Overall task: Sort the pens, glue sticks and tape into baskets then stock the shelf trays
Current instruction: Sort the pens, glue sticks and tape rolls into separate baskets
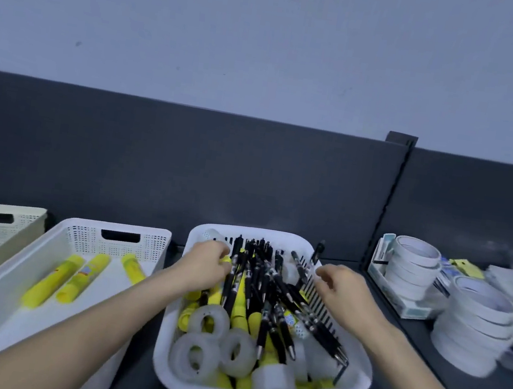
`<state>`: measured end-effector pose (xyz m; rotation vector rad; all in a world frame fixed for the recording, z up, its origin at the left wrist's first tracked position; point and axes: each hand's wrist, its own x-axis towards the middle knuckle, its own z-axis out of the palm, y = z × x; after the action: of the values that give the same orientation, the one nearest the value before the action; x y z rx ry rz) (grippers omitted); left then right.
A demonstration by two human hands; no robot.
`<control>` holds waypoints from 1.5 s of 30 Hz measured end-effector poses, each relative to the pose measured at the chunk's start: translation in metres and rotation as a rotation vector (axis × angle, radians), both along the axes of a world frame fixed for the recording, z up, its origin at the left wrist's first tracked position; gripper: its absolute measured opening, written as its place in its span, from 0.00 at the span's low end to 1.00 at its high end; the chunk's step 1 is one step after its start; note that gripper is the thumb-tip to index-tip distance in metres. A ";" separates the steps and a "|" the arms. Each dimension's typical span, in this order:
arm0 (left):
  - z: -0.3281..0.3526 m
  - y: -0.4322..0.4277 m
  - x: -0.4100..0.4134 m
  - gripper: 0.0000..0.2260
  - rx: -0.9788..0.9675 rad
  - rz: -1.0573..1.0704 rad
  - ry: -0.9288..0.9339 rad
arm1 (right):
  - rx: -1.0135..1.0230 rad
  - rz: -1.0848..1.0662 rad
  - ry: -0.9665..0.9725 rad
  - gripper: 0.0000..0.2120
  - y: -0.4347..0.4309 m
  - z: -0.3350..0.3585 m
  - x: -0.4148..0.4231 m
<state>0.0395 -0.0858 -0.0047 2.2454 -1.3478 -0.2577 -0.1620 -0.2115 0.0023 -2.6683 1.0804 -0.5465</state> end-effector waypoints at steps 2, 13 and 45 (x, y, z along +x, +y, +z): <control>-0.002 -0.008 -0.003 0.06 0.016 0.023 0.006 | 0.032 0.001 0.016 0.09 -0.013 -0.003 0.004; -0.006 -0.039 0.003 0.16 0.224 0.069 -0.001 | 0.252 -0.023 -0.009 0.07 -0.033 -0.009 0.032; -0.007 -0.065 0.011 0.13 0.025 0.171 0.220 | 0.331 -0.053 0.094 0.07 -0.032 -0.001 0.042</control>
<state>0.0504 -0.1507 -0.0118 2.2606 -1.0388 -0.4479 -0.1200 -0.2436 0.0015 -2.4021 1.1562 -0.2272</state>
